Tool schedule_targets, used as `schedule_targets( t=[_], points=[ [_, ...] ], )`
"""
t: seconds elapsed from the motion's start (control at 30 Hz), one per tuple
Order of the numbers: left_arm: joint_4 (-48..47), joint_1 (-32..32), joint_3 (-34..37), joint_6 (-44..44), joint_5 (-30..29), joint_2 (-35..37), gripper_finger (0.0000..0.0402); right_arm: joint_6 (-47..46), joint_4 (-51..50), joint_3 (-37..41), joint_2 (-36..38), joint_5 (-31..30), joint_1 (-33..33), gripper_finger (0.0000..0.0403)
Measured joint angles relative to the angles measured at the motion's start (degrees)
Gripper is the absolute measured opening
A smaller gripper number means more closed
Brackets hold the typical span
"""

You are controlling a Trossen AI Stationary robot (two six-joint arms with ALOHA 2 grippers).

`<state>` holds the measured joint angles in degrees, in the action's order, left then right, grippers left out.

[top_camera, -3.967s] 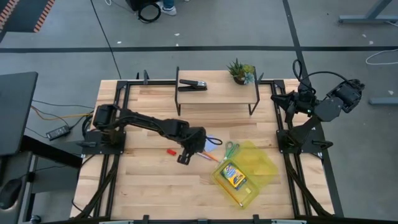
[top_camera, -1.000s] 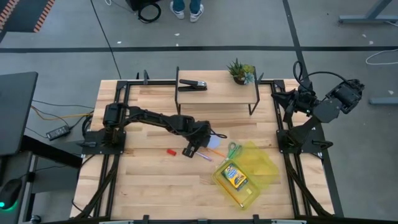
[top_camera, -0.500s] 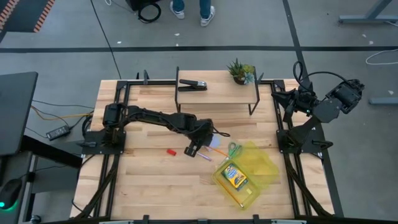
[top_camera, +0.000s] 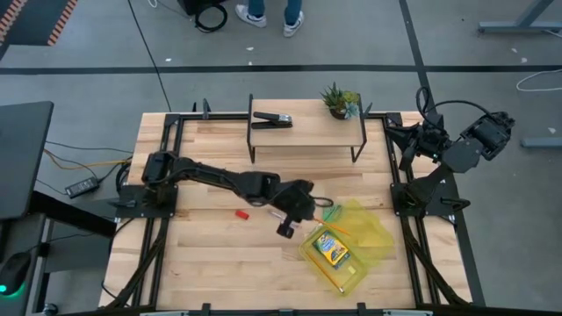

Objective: Pack school essentials
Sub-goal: Adjust the yellow crayon box

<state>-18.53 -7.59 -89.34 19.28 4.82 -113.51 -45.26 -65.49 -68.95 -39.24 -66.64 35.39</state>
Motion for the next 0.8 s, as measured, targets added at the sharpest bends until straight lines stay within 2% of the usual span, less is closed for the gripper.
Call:
schedule_targets(
  t=[0.23, 0.4, 0.8],
  points=[
    [6.31, -3.92, 0.00, -3.00, 3.97, 0.00, 0.0022, -0.64, -0.04, 0.00, 0.01, 0.37, 0.00, 0.0041],
    [10.01, -6.64, 0.07, -2.13, 6.85, -1.30, 0.0023, -2.58, -0.09, 0.00, 0.73, -2.63, -0.01, 0.0041],
    [22.66, -13.00, 0.00, -0.62, 6.56, -7.58, 0.0025, -11.18, 0.01, 0.00, 0.21, -3.42, 0.00, 0.0041]
  ],
)
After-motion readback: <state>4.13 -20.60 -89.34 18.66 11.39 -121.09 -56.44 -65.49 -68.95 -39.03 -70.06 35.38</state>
